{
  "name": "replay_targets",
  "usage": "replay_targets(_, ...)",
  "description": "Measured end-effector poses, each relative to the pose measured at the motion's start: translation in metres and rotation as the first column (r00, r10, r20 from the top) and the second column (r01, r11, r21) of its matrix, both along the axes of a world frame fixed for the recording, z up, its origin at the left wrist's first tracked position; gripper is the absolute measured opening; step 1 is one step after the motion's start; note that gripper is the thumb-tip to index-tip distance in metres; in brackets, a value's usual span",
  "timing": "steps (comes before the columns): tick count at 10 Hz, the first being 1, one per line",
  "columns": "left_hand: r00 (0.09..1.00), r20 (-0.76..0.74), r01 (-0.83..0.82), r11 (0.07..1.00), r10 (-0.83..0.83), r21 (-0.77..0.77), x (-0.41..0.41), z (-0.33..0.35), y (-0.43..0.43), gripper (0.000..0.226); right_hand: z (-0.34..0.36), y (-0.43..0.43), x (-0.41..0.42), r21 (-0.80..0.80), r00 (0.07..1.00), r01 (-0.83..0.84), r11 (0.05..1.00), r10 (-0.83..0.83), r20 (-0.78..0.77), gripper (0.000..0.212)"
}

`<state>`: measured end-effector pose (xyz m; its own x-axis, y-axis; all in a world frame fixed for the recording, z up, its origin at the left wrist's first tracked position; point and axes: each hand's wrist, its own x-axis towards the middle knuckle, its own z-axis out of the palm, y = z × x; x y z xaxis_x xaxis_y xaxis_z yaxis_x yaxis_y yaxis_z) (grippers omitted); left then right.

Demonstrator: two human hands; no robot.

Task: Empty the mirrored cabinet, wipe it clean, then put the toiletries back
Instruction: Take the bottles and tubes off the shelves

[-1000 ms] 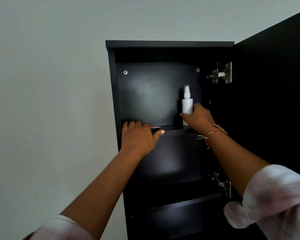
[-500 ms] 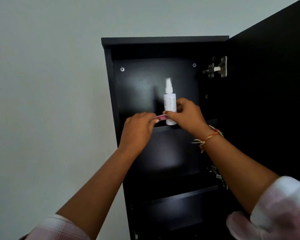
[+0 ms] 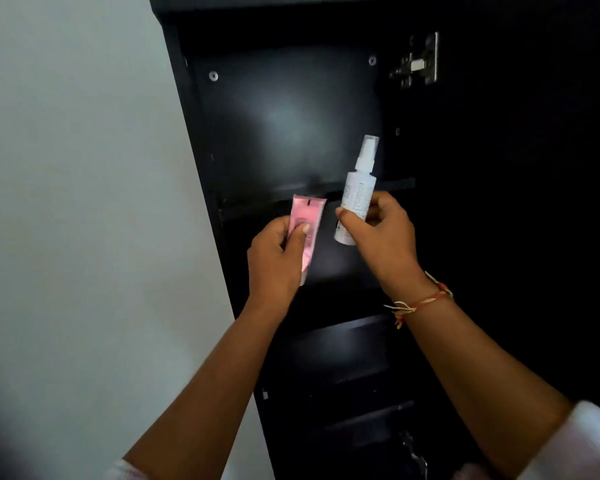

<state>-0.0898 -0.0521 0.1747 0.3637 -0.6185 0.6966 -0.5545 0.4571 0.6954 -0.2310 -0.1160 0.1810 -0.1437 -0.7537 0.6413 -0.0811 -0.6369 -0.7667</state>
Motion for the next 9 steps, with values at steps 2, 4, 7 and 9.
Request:
replay_targets(2, 0.934, -0.357, 0.121, 0.966, -0.032, 0.229, -0.025, -0.077, 0.015, 0.016, -0.096, 0.021, -0.012, 0.145, 0.996, -0.063, 0.987, 0.072, -0.056, 0.038)
replay_targets(4, 0.800, -0.587, 0.199, 0.867, 0.126, 0.456, -0.051, -0.188, 0.041, 0.018, -0.210, 0.052, -0.030, 0.367, 0.966, -0.045, 0.929, 0.134, -0.221, 0.041)
replay_targets(7, 0.656, -0.581, 0.276, 0.563, 0.482, 0.779, -0.068, -0.328, 0.075, 0.012, -0.341, 0.083, -0.054, 0.648, 0.882, 0.052, 0.760, 0.269, -0.387, 0.042)
replay_targets(9, 0.749, -0.323, 0.188, 0.282, 0.579, 0.941, -0.077, -0.431, 0.088, 0.052, -0.407, 0.099, -0.074, 0.739, 0.783, 0.057, 0.671, 0.429, -0.451, 0.012)
